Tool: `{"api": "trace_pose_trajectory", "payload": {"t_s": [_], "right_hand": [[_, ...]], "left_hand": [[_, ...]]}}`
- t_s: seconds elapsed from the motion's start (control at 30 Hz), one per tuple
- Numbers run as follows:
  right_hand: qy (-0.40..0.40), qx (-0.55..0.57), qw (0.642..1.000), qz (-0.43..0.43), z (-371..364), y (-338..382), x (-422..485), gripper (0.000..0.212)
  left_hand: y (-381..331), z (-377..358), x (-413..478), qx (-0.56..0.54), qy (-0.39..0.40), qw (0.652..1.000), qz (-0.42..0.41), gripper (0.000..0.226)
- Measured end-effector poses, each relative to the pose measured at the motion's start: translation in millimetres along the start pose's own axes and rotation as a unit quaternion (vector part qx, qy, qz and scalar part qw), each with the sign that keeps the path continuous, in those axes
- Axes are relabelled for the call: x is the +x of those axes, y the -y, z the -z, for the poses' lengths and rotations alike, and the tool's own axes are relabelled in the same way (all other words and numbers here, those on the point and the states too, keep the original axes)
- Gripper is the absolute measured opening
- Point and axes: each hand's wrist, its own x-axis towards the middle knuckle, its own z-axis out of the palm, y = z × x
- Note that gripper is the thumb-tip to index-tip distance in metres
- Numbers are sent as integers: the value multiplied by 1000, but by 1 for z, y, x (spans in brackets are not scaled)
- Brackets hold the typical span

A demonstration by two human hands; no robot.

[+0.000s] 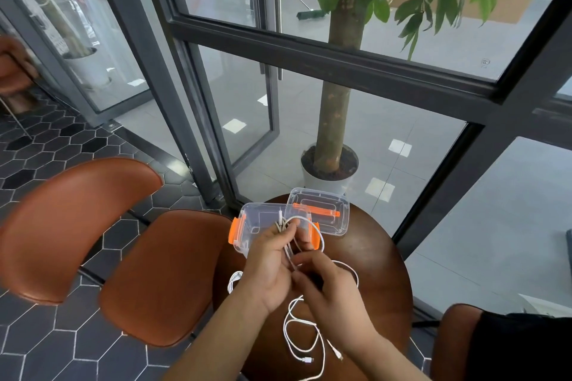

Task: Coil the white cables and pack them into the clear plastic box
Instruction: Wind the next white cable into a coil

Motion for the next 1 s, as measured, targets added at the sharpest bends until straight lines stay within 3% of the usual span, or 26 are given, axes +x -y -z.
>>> {"api": "trace_pose_trajectory", "payload": {"t_s": [0.1, 0.2, 0.33, 0.4, 0.57, 0.7, 0.83, 0.9, 1.0], "right_hand": [[-37, 10, 999, -15, 5, 0, -1, 6], [-116, 11, 991, -58, 13, -3, 4, 15], [-63, -73, 995, -32, 12, -8, 13, 10], [-60, -47, 994, -77, 11, -10, 19, 4], [-48, 69, 980, -183, 7, -14, 26, 14], [-59, 153, 974, -157, -5, -16, 14, 17], [-5, 48, 998, -33, -5, -33, -2, 28], [30, 25, 999, 0, 3, -36, -2, 23], [77, 86, 992, -55, 22, -39, 9, 15]], "left_hand": [[-1, -1, 2, 28, -6, 1000, -9, 31], [0, 6, 4, 29, -5, 1000, 9, 31], [6, 13, 4, 36, 14, 999, 21, 31], [7, 14, 3, 21, 32, 999, 36, 31], [9, 18, 1, -29, 109, 991, 78, 32], [2, 29, 9, -72, 163, 979, 97, 39], [-7, 27, 13, -131, 137, 980, 64, 39], [-9, 27, 15, -140, 142, 978, 64, 40], [-7, 34, 15, -139, 168, 972, 88, 41]]}}
